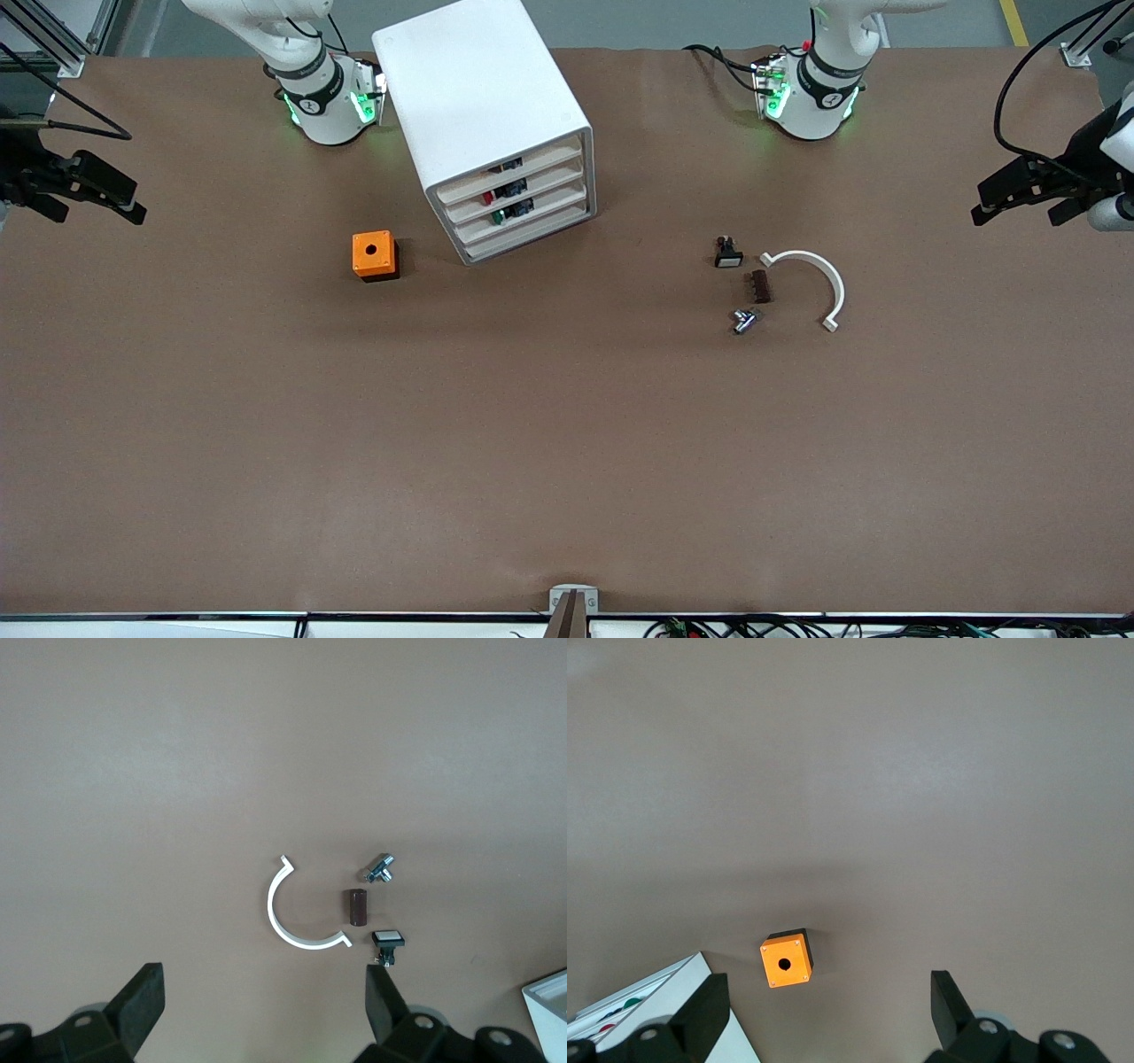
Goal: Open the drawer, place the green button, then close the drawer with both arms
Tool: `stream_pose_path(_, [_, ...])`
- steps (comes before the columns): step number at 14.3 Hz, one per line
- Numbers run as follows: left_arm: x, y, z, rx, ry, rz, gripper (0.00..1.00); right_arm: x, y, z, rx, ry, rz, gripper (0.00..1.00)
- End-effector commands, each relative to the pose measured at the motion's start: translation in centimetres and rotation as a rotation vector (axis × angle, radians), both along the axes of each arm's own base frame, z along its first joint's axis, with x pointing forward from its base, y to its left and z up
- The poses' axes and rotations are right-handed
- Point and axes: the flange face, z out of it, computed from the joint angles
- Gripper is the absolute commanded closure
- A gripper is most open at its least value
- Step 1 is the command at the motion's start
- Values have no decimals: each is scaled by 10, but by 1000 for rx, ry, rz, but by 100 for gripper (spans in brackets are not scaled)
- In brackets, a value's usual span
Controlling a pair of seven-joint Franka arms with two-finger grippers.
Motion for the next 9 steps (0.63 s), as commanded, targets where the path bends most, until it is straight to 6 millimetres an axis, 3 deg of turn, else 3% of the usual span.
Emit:
stream_pose_path(1, [2,-2,7,29,23,-11,0,0,-1,10,-8,-14,11,0])
stream_pose_path(6, [2,1,4,27,36,-9,0,-1,-10,24,-13,-41,-6,0])
stream_pose_path(9, [2,1,5,27,34,-9,0,-2,-26,34,-12,-63,-36,0])
